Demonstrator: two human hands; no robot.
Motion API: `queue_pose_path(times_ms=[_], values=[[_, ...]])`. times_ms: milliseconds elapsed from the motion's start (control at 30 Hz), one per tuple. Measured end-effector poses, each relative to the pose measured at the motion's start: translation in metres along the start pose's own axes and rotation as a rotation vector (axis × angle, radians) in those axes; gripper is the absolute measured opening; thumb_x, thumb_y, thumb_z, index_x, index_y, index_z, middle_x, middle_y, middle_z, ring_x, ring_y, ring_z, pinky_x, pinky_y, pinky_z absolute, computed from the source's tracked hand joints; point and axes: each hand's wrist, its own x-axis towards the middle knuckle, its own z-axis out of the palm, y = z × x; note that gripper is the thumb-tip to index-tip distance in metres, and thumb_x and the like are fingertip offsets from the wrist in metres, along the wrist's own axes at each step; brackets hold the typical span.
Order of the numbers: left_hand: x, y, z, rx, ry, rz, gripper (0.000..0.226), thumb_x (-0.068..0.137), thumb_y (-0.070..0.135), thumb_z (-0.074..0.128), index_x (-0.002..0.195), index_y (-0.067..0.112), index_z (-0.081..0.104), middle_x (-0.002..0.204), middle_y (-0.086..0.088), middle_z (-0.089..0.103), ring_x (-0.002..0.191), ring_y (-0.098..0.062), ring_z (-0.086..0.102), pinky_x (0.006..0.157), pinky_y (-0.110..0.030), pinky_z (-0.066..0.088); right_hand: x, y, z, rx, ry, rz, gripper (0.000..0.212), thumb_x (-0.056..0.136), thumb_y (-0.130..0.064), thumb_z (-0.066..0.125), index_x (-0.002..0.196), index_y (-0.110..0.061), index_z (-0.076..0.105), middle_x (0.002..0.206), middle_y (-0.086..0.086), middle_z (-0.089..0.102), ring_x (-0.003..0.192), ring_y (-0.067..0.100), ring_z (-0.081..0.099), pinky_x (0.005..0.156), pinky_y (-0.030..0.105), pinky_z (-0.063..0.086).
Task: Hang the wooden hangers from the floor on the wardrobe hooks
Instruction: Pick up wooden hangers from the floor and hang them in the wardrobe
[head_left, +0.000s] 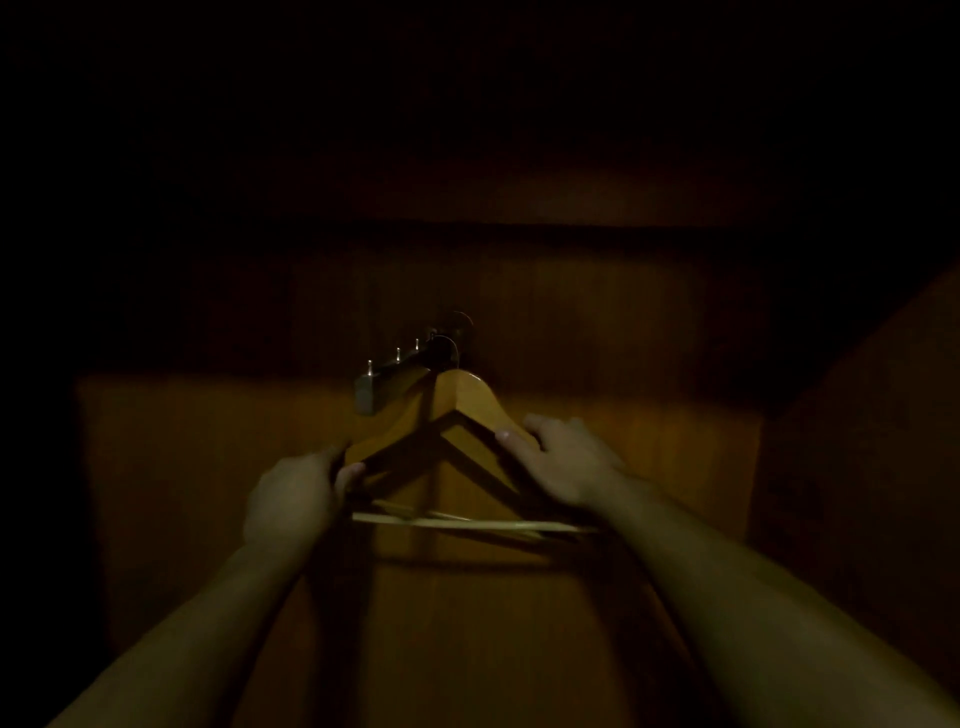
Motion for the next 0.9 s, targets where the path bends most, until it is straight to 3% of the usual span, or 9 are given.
queue_pose_path(times_ms=[367,467,600,733,900], values=[[0.010,-0.018,0.004,0.010,-0.033,-0.022,0.034,0.096,0.049,0.047,0.120,0.029,0.061,0.091,-0.001,0.070,0.086,-0.025,0.067,0.073,-0.034,0.055,0.009,-0.012,0.017,-0.046,0.040,-0.028,0.043,0.101,-0.063,0.033,0.098,-0.031,0.061,0.081,-0.003,0.067,0.069,0.013,0.065,0.057,0.028,0.048],[0.008,-0.020,0.008,0.002,-0.036,-0.010,0.035,0.095,0.050,0.049,0.120,0.030,0.062,0.091,-0.001,0.070,0.085,-0.024,0.067,0.073,-0.035,0.056,0.007,-0.012,0.018,-0.068,0.039,-0.023,0.039,0.101,-0.064,0.032,0.093,-0.034,0.056,0.080,-0.004,0.065,0.070,0.012,0.064,0.057,0.028,0.046],[0.002,-0.020,0.013,0.045,-0.089,-0.034,0.030,0.095,0.049,0.051,0.097,0.022,0.065,0.095,-0.005,0.066,0.086,-0.024,0.064,0.075,-0.034,0.053,0.002,-0.014,0.028,-0.154,0.057,-0.043,0.045,0.100,-0.066,0.030,0.094,-0.030,0.057,0.077,-0.002,0.064,0.068,0.015,0.062,0.058,0.033,0.050],[0.002,-0.018,0.016,0.012,-0.084,-0.019,0.022,0.096,0.043,0.054,0.099,0.024,0.062,0.086,0.000,0.066,0.085,-0.023,0.066,0.073,-0.033,0.053,0.000,-0.011,0.036,-0.188,0.090,-0.033,0.052,0.099,-0.068,0.026,0.096,-0.028,0.058,0.077,-0.001,0.064,0.069,0.017,0.063,0.064,0.035,0.053],[0.010,-0.017,0.019,0.028,-0.100,-0.048,0.023,0.095,0.043,0.054,0.101,0.022,0.062,0.091,-0.001,0.068,0.089,-0.022,0.067,0.078,-0.035,0.055,0.006,-0.010,0.042,-0.168,0.069,0.016,0.060,0.096,-0.073,0.024,0.108,-0.027,0.061,0.082,-0.001,0.064,0.075,0.018,0.063,0.068,0.035,0.053]])
